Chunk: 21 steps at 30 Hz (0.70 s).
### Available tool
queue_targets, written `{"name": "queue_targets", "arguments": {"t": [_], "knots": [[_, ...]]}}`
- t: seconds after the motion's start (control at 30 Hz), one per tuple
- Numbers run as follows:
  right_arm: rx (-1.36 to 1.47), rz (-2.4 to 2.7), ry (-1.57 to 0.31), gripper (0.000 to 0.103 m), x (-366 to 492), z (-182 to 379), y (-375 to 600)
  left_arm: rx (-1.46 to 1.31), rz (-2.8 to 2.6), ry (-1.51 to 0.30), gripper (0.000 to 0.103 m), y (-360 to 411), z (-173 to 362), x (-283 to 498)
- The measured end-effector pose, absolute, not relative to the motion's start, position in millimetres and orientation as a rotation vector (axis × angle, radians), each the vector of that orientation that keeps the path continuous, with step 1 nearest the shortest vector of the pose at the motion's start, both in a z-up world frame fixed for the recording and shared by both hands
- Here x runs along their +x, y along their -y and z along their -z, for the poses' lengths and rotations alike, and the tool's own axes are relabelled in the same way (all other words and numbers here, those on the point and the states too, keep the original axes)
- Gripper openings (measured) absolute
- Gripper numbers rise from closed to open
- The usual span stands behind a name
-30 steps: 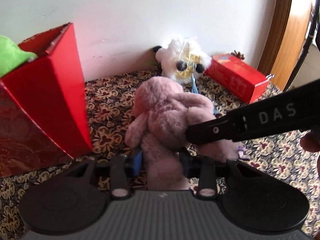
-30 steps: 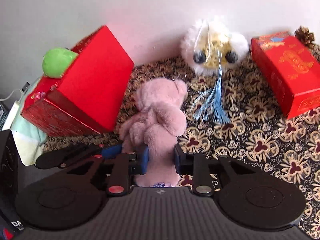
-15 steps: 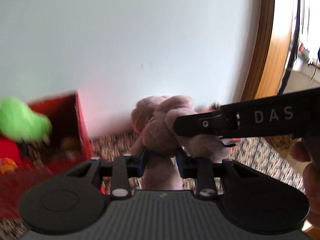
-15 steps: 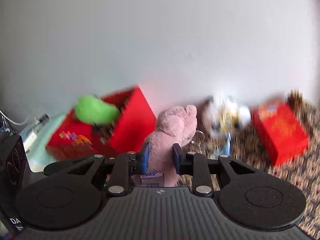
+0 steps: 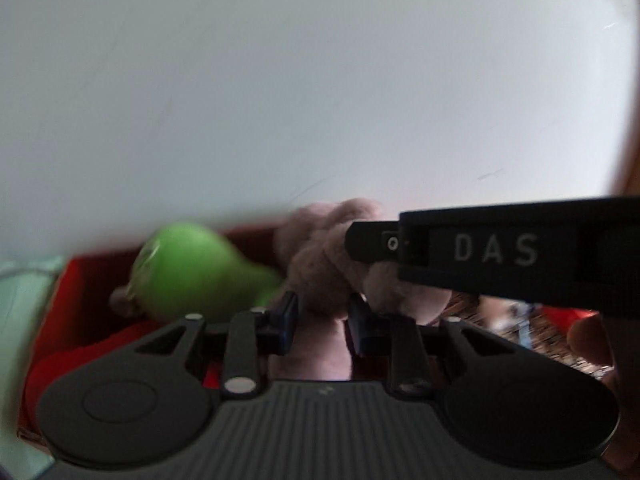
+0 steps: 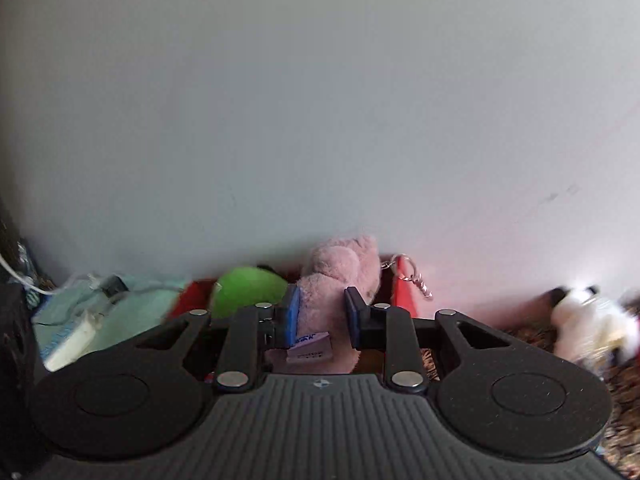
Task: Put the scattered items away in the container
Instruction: 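Lower the pink teddy into the red box and open the right tool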
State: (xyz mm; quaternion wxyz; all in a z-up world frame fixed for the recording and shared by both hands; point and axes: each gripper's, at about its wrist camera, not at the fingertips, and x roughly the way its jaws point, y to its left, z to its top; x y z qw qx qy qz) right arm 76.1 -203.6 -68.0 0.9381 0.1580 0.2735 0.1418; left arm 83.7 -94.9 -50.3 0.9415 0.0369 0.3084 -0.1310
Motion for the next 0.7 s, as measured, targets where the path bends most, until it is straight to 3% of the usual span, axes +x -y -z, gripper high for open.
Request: {"name": "queue_targets", "arguments": {"t": [0.17, 0.27, 0.47, 0.57, 0.6, 0.7], "knots": [[0.288, -0.260, -0.633, 0.025, 92.1, 95.9, 185.0, 0.042, 0.224, -0.679, 0.022, 79.7, 69.0, 95.1], [0.269, -0.254, -0.664, 0.026, 90.1, 105.6, 181.6, 0.032, 0.227, -0.685, 0.029, 74.8, 73.9, 95.3], [0.313, -0.270, -0.680, 0.044, 75.8, 105.7, 193.4, -0.028, 0.255, -0.675, 0.059, 69.1, 75.4, 86.6], [0.342, -0.286, -0.621, 0.048, 55.8, 91.3, 202.1, -0.096, 0.277, -0.631, 0.077, 60.8, 67.5, 74.1], [0.347, -0.283, -0.593, 0.055, 49.6, 86.7, 203.6, -0.115, 0.283, -0.605, 0.086, 60.6, 62.9, 68.1], [0.343, -0.253, -0.524, 0.067, 30.2, 78.8, 217.3, -0.107, 0.312, -0.524, 0.095, 71.0, 48.9, 47.1]]}}
